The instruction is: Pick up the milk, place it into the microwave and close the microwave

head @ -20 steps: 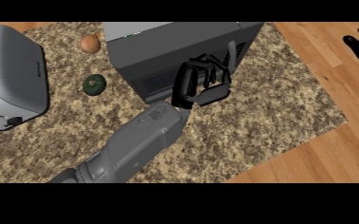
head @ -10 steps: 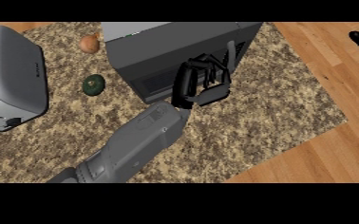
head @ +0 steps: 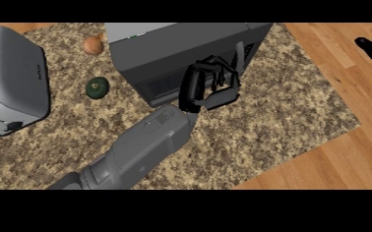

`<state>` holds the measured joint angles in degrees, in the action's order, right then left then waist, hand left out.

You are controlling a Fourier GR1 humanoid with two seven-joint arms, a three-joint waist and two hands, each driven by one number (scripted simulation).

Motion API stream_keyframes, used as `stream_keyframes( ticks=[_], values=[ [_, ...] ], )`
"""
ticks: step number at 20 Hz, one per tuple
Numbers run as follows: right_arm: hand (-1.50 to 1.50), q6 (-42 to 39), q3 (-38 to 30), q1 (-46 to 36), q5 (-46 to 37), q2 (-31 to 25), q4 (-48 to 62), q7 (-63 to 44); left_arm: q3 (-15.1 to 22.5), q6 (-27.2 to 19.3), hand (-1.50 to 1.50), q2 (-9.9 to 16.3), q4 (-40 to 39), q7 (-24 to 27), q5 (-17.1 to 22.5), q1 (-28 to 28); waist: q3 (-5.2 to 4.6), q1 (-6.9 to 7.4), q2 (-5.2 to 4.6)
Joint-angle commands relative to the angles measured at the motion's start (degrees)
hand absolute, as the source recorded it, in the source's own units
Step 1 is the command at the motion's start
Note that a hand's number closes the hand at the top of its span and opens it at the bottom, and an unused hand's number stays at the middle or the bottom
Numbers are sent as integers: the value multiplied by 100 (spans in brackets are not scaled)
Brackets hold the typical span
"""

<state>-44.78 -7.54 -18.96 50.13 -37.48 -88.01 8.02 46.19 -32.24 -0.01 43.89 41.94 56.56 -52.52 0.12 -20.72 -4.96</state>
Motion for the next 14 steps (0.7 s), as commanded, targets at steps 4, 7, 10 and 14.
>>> stream_keyframes(
  ticks=[4,7,10,14],
  values=[
    [-150,-99,41,1,212,-104,8,-110,-124,111,150,1,-496,-121,203,-379,-18,-87,-72],
    [-150,-145,-8,-86,210,-222,43,-141,-92,124,150,1,-459,-49,270,-379,-19,-80,-101],
    [-150,-215,-2,-61,316,-263,42,-164,-81,111,150,1,-565,-8,282,-379,-13,-71,-94],
    [-150,-261,35,-177,484,-246,16,-160,200,218,150,1,-594,-46,165,-546,1,-104,-84]
  ],
)
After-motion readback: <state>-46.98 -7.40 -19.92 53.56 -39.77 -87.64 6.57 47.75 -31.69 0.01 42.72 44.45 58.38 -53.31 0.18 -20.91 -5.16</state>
